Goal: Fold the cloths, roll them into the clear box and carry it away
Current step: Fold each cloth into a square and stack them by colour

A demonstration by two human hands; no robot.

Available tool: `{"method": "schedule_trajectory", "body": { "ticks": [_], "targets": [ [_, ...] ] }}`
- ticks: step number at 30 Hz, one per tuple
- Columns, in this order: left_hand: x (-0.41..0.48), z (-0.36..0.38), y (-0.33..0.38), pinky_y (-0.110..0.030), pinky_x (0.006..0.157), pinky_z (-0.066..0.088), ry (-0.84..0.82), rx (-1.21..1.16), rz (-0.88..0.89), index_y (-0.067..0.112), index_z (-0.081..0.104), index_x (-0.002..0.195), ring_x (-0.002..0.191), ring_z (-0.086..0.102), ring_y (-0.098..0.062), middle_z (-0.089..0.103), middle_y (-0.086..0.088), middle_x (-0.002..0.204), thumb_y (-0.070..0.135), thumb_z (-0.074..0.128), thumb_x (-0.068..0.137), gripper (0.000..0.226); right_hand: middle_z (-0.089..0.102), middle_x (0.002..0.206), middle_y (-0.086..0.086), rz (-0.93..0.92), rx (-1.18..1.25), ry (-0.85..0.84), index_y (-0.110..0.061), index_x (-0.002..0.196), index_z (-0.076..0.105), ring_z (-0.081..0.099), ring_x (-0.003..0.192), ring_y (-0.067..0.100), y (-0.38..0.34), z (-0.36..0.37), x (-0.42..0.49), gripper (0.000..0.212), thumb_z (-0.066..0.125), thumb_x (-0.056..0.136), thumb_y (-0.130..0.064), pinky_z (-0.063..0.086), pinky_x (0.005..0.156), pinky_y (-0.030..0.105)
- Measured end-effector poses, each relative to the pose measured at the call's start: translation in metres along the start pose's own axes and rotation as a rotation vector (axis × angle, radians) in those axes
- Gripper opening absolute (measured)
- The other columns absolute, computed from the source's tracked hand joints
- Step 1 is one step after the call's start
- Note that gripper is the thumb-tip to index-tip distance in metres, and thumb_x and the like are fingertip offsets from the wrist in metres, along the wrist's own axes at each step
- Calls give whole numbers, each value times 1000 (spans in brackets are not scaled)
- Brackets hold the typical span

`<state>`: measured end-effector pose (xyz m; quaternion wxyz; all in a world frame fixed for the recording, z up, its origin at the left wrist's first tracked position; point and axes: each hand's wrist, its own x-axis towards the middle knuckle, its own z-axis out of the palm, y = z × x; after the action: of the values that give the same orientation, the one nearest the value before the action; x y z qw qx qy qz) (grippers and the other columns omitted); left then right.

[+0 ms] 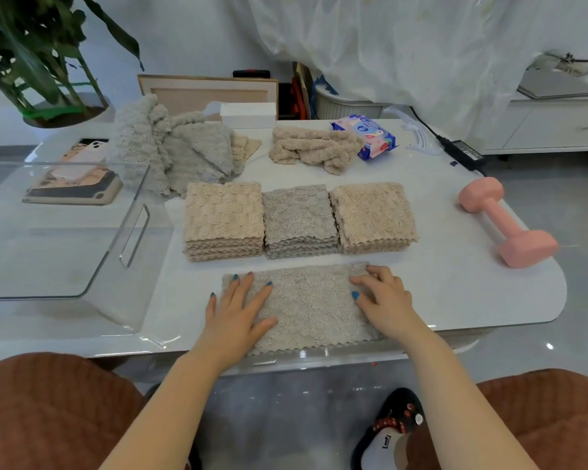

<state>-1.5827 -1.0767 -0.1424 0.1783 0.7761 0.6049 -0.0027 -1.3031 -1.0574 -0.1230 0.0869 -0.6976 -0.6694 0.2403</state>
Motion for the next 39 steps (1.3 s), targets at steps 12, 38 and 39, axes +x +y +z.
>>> {"method": "schedule_trajectory", "body": {
  "ticks": [12,38,39],
  "targets": [
    [5,28,102,-31,73,49,351,67,498,25,58,113,92,58,-20,58,0,110,23,76,60,56,59,116,11,116,384,121,-8,122,54,55,96,23,-4,-18,40,32,58,90,-14,38,77,25],
    [-42,-20,73,-21,50,38,95,-1116,55,26,48,63,54,47,-11,55,7,60,24,76,74,30,67,86,7,-205,570,-502,-10,102,69,65,77,13,-23,-77,-16,28,74,76,0,51,72,18],
    [-44,-18,65,-18,51,38,87,-1134,42,27,47,62,55,46,-9,55,8,60,18,77,74,33,64,84,5,-246,454,-517,-12,100,69,60,75,10,-31,-73,-16,27,75,75,-1,48,71,16]
  ]
}}
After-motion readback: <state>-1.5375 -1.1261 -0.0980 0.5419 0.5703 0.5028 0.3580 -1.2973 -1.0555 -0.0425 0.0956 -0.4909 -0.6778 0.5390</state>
